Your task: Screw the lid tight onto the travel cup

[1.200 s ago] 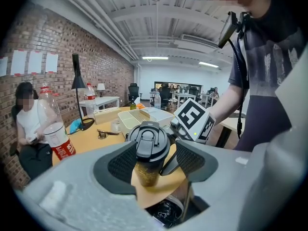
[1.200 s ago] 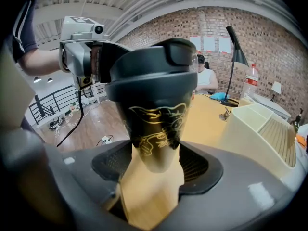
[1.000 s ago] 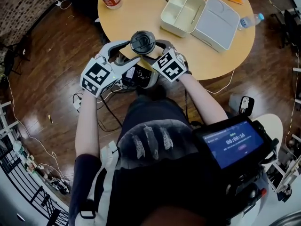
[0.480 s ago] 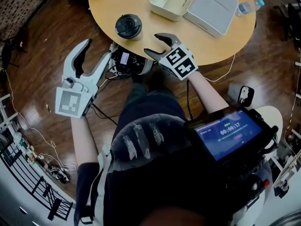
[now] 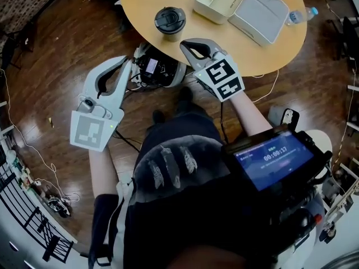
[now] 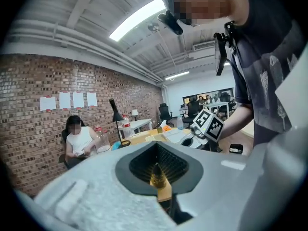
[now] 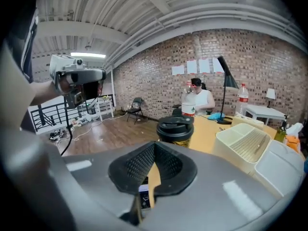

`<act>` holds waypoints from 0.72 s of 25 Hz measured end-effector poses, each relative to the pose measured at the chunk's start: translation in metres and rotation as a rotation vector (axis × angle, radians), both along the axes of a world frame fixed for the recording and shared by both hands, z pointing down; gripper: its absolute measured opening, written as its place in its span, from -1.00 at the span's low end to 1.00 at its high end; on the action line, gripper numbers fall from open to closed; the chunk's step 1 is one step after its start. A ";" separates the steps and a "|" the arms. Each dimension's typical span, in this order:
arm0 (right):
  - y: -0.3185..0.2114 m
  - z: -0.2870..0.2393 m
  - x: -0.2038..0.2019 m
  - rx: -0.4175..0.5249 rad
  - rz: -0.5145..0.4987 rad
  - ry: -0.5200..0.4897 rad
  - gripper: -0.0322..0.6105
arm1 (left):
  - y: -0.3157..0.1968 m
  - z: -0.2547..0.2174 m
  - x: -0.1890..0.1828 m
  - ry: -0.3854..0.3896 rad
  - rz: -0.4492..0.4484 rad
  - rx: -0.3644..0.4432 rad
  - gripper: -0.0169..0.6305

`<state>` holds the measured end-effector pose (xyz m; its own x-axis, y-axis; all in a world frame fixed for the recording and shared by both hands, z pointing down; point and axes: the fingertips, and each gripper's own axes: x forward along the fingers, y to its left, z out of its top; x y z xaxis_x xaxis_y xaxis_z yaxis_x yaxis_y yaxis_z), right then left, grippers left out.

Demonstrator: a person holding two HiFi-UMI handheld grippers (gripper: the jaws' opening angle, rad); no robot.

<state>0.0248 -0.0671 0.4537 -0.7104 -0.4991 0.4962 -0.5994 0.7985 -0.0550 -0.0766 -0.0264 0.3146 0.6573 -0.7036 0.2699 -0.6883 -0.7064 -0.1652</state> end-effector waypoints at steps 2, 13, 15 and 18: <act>0.012 -0.010 -0.013 0.025 -0.007 0.002 -0.88 | 0.015 -0.005 -0.004 -0.017 0.038 0.028 -0.94; 0.092 -0.090 -0.118 0.127 -0.063 -0.083 -0.88 | 0.098 -0.015 -0.080 0.032 0.051 0.074 -0.94; 0.108 -0.099 -0.134 0.155 -0.071 -0.071 -0.88 | 0.111 -0.022 -0.096 0.194 0.008 0.003 -0.94; 0.128 -0.107 -0.151 0.187 -0.083 -0.058 -0.88 | 0.125 -0.040 -0.111 0.396 0.014 -0.031 -0.94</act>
<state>-0.1266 0.0612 0.3468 -0.7776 -0.5176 0.3570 -0.5316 0.8444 0.0664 -0.1881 0.0982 0.2746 0.7245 -0.6892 0.0146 -0.6846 -0.7169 0.1320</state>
